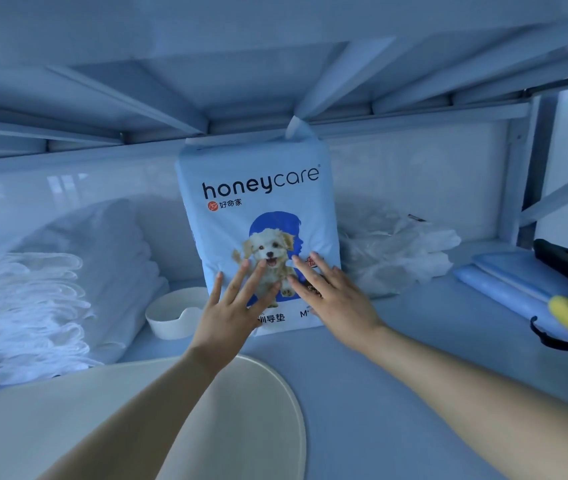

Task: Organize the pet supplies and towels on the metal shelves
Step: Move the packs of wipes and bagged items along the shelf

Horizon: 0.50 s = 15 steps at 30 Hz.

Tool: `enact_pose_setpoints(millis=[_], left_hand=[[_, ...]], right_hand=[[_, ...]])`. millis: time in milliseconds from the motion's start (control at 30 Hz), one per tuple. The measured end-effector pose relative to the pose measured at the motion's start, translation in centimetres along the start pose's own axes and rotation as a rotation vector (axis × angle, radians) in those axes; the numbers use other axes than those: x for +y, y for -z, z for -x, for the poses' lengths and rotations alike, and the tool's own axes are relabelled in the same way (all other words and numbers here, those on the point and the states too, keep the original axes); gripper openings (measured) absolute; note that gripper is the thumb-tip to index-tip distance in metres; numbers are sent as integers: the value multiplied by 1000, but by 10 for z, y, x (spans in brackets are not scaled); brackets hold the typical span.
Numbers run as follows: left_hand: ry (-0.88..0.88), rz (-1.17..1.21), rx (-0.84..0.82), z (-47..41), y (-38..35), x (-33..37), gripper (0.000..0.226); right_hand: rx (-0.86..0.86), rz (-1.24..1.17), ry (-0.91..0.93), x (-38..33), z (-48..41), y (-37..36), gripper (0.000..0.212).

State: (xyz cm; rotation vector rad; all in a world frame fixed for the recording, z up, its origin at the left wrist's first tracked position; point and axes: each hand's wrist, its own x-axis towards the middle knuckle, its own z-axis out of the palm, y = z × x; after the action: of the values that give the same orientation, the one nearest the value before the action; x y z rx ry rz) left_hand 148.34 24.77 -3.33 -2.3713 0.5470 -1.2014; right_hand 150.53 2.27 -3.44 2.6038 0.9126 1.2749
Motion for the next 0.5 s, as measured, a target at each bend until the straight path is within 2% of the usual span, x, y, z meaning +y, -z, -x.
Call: enact_pose_setpoints(millis=[233,333,400,433,500], left_hand=[[73,13,-156,-14,-23,-4,105],[36,-57,-314,-24,-26,-9,102],[34,-49,-412,-30,-22,-12,94],[46,-31,-414,-31,-21,-12,93],[88,45,-318,-28,-19,-7,94]], right_hand=[[1,-32,-103,-2,-23,-7,78],[-100,-110,-134,-4,-32,-7,78],[-174,-195,-131,-3,-31,-10,70],[-182,-232,-146,-4,-29,-10,65],[-163,-274,-166,-8,-23,-12,55]])
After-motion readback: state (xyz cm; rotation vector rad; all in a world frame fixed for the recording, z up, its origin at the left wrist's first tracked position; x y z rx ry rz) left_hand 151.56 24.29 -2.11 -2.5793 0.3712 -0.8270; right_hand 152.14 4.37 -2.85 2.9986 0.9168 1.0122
